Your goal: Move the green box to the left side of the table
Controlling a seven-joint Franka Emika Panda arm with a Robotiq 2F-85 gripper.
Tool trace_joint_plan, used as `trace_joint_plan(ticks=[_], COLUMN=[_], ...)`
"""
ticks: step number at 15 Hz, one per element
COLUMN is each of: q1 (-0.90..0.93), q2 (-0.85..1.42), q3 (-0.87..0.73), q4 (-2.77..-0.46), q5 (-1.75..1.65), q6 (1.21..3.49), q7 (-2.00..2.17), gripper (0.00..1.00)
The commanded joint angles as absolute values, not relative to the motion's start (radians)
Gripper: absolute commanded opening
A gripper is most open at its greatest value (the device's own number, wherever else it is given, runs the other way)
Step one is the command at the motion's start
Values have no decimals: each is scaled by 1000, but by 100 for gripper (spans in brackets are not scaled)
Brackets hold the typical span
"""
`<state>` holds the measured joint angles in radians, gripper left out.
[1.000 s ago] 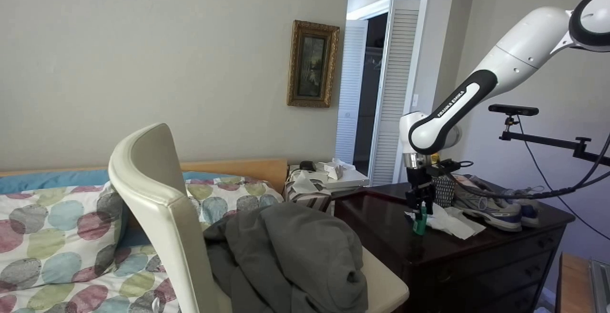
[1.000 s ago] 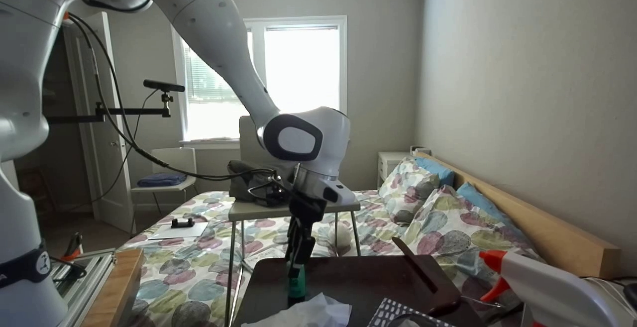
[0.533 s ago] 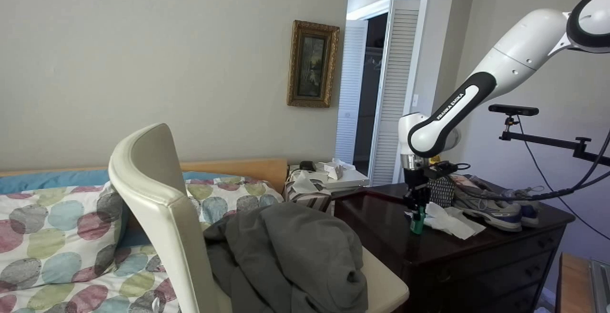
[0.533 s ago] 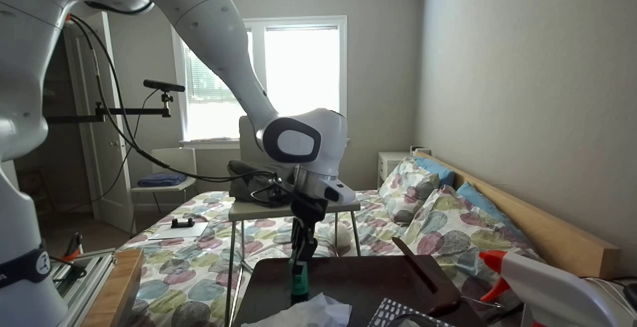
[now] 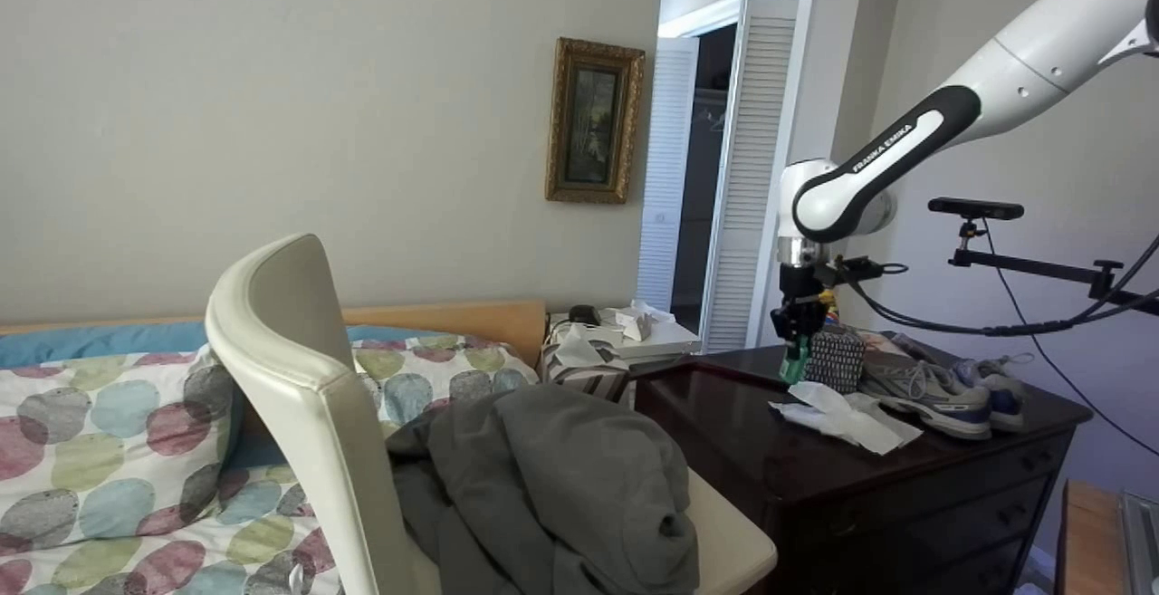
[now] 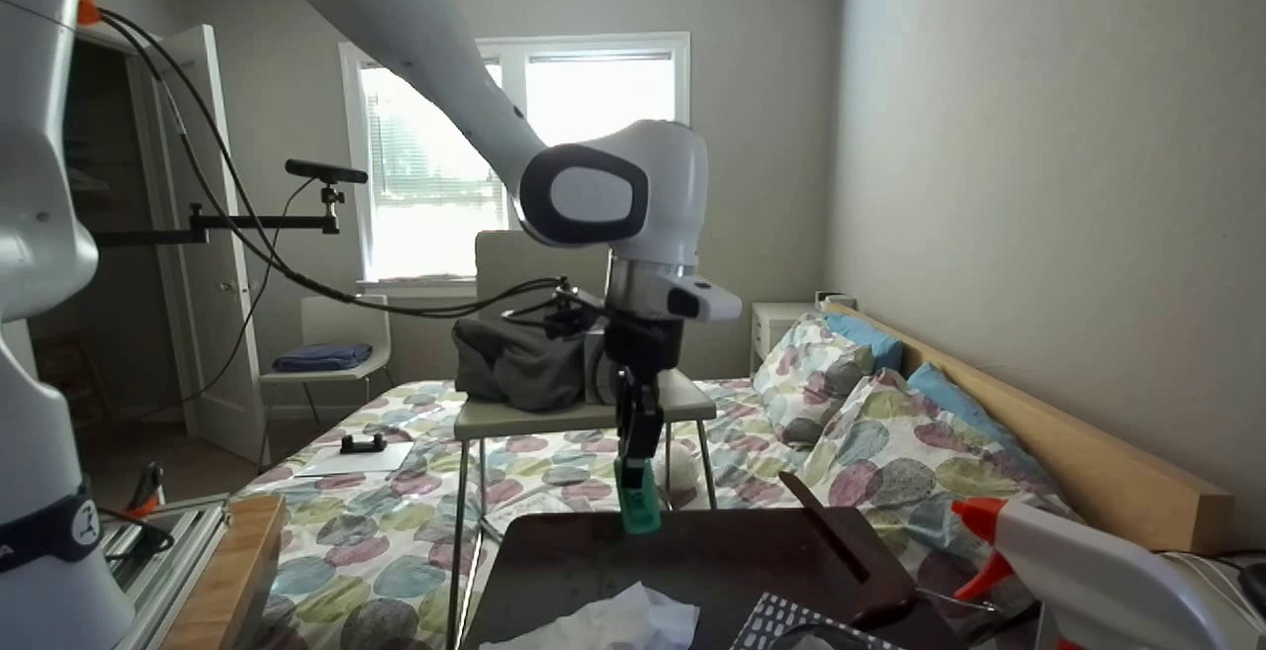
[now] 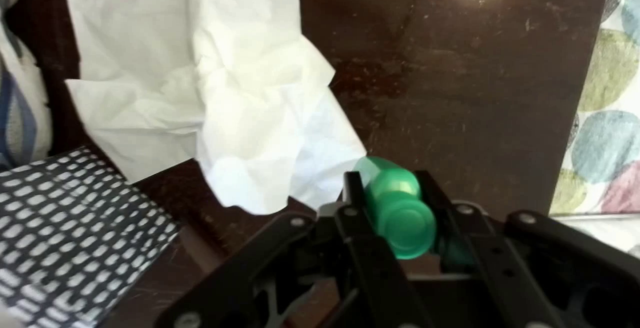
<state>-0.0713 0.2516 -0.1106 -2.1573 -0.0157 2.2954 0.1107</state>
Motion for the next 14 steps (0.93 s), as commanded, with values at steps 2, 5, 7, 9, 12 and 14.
trace_joint_plan(ticks=[2,5,7,9,12,14], q1=[-161,-217,-247,-265,-259,-262], q2=[219,263,308,367,340,381], q3=[-156,-174,-174,-172,-178,-174], q4=[-2050,-1950,-1881,-1806,-1843,-1799], q5=[85,187,254,283,252,255], q6=[2200,2180,2175,2159,2178,2164], q7=[89,73,52,59,73,73], gripper=[7,7,7,7,29,29])
